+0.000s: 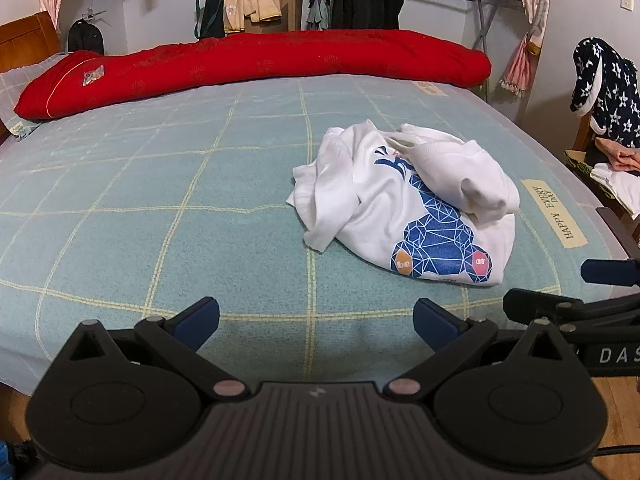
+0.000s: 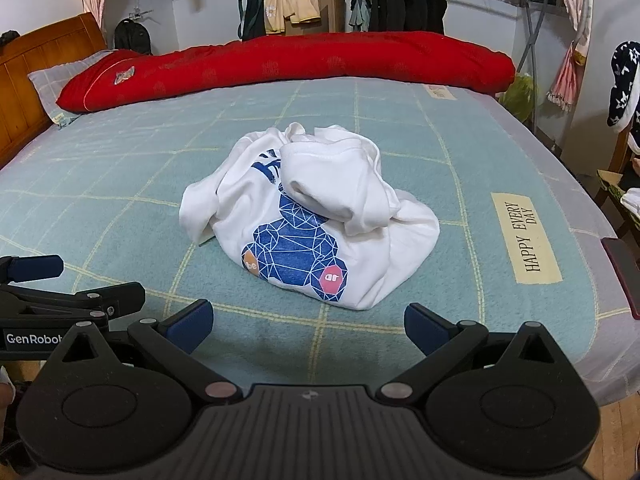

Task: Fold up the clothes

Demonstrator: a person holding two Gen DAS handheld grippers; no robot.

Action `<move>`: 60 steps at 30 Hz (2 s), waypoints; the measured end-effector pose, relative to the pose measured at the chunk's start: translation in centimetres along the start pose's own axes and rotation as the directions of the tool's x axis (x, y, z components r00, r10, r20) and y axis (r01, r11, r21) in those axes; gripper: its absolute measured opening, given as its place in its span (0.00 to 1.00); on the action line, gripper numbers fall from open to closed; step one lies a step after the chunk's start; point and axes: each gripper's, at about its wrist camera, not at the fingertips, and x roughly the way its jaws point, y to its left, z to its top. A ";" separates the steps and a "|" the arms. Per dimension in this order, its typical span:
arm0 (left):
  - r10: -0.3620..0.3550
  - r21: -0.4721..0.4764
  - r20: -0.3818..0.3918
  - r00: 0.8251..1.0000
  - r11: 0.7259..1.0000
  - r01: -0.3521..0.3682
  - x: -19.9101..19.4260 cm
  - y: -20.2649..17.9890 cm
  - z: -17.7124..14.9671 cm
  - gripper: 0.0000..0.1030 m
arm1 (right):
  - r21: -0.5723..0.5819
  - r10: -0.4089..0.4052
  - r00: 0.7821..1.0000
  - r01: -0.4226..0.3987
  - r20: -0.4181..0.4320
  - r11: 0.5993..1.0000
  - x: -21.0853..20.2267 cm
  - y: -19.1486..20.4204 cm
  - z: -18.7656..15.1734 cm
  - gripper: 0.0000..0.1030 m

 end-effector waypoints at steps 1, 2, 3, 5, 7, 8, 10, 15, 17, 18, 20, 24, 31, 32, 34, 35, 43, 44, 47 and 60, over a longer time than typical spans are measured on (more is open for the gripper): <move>0.002 0.001 0.000 1.000 1.000 -0.002 0.0 0.0 0.0 0.99 | 0.000 0.000 1.000 0.000 0.000 1.000 0.0 0.0 0.0 1.00; 0.003 0.003 0.000 1.000 1.000 -0.003 0.0 -0.1 0.0 0.99 | 0.001 -0.001 1.000 0.001 0.000 1.000 0.0 0.0 0.0 1.00; 0.005 0.004 0.000 1.000 1.000 -0.005 0.0 -0.1 0.0 1.00 | 0.001 -0.001 1.000 0.001 0.000 1.000 0.0 0.0 0.1 1.00; 0.008 0.007 0.000 1.000 1.000 -0.008 0.1 -0.1 0.0 0.99 | 0.001 -0.002 1.000 0.002 0.001 1.000 0.0 0.0 0.1 1.00; 0.011 0.010 0.000 1.000 1.000 -0.011 0.1 -0.2 0.0 0.99 | 0.002 -0.003 1.000 0.003 0.001 1.000 0.0 0.0 0.1 1.00; 0.013 0.012 0.000 1.000 1.000 -0.013 0.1 -0.2 0.0 0.99 | 0.002 -0.003 1.000 0.003 0.001 1.000 0.0 0.0 0.2 1.00; 0.015 0.014 0.003 1.000 1.000 -0.016 0.1 -0.3 0.0 0.99 | 0.003 -0.004 1.000 0.004 0.001 1.000 0.0 0.0 0.2 1.00; 0.021 0.026 0.010 1.000 0.999 -0.021 0.2 -0.6 0.0 0.99 | 0.001 -0.009 1.000 0.009 0.005 1.000 -0.1 0.0 0.1 1.00; 0.022 0.028 0.012 1.000 0.999 -0.022 0.1 -0.7 0.0 0.99 | 0.000 -0.011 1.000 0.011 0.006 1.000 -0.2 0.0 0.1 1.00; 0.021 0.029 0.012 1.000 0.999 -0.021 0.1 -0.6 0.0 0.99 | 0.000 -0.012 1.000 0.012 0.007 1.000 -0.2 0.0 0.1 1.00; 0.020 0.029 0.011 1.000 0.999 -0.020 0.0 -0.6 0.0 0.99 | -0.001 -0.015 1.000 0.015 0.009 1.000 -0.3 0.0 0.0 1.00; 0.020 0.030 0.010 1.000 0.999 -0.020 0.0 -0.6 0.0 0.99 | -0.001 -0.017 1.000 0.017 0.009 1.000 -0.3 0.0 0.0 1.00; 0.019 0.030 0.010 1.000 0.999 -0.020 0.0 -0.6 0.0 0.99 | 0.000 -0.018 1.000 0.018 0.009 1.000 -0.3 0.0 0.0 1.00; 0.020 0.030 0.011 1.000 0.999 -0.020 0.0 -0.6 0.0 0.99 | 0.000 -0.018 1.000 0.018 0.009 1.000 -0.3 0.0 0.0 1.00; 0.020 0.031 0.011 1.000 0.999 -0.020 0.0 -0.6 0.0 0.99 | 0.000 -0.019 1.000 0.019 0.009 1.000 -0.3 0.0 0.0 1.00; 0.020 0.031 0.012 1.000 0.999 -0.020 0.0 -0.6 0.0 0.99 | 0.000 -0.019 1.000 0.019 0.009 1.000 -0.2 0.0 0.0 1.00; 0.018 0.029 0.018 1.000 0.999 -0.019 -0.1 -0.5 0.0 0.99 | 0.001 -0.020 1.000 0.020 0.010 1.000 -0.2 0.0 0.0 1.00; 0.018 0.029 0.020 1.000 0.999 -0.018 -0.2 -0.5 0.1 0.99 | 0.001 -0.021 1.000 0.021 0.010 1.000 -0.2 0.0 0.0 1.00; 0.015 0.025 0.024 1.000 1.000 -0.015 -0.2 -0.5 0.1 0.99 | 0.001 -0.024 1.000 0.024 0.011 1.000 -0.2 -0.1 0.0 1.00; -0.001 0.019 0.028 1.000 1.000 0.001 -0.2 -0.3 0.0 0.99 | 0.004 -0.024 1.000 0.024 0.015 1.000 -0.3 -0.2 0.1 1.00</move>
